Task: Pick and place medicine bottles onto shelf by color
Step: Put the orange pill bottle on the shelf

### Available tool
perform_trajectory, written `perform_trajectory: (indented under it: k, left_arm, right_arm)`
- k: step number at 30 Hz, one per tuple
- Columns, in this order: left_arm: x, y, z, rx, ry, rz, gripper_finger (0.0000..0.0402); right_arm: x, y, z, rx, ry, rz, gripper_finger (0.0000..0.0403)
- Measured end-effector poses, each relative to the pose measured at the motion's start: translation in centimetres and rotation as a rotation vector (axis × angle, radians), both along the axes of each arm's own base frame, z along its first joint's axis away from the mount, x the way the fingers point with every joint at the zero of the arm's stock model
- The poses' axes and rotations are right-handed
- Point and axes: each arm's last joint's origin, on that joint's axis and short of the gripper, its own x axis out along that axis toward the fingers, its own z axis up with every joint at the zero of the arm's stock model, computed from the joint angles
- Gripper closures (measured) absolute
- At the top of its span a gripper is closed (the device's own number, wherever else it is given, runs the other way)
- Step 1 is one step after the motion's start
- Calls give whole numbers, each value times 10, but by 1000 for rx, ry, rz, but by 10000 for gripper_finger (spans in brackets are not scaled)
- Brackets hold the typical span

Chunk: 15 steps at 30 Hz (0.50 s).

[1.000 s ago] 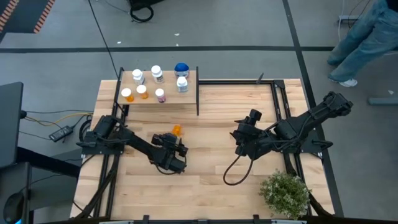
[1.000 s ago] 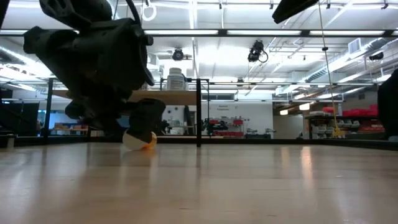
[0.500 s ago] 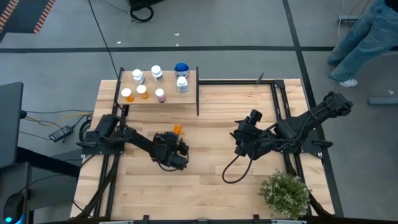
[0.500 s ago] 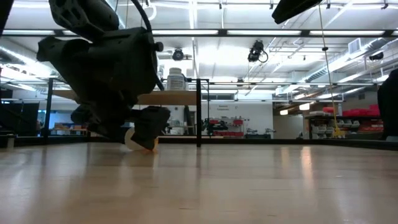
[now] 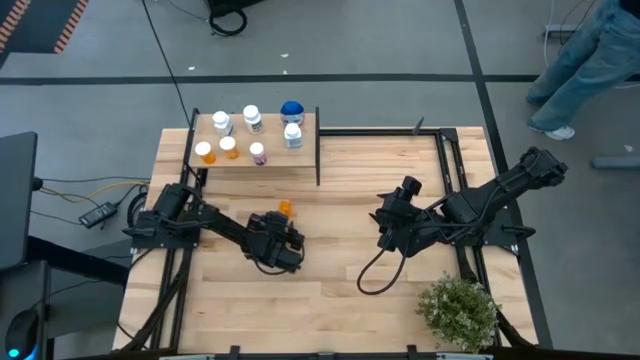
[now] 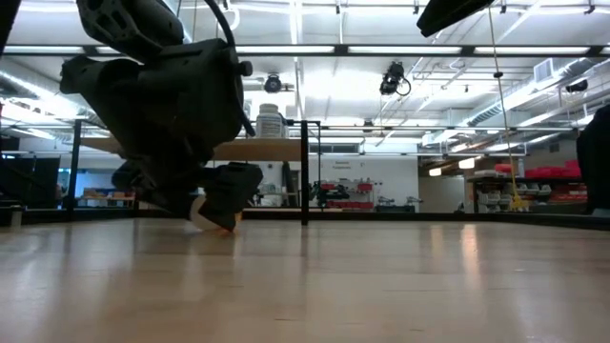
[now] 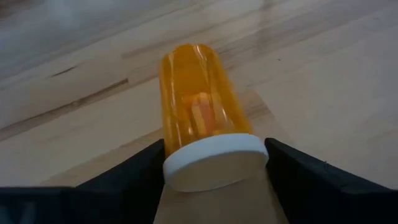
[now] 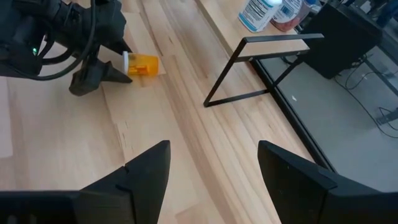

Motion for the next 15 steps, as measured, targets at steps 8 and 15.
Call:
perform_trajectory:
  k: [8, 15]
  left_arm:
    - [0, 0, 0, 2, 17, -16, 181]
    - [0, 0, 0, 4, 28, -22, 180]
  right_arm:
    - [0, 0, 0, -1, 0, 0, 152]
    - [0, 0, 0, -5, 4, 5, 152]
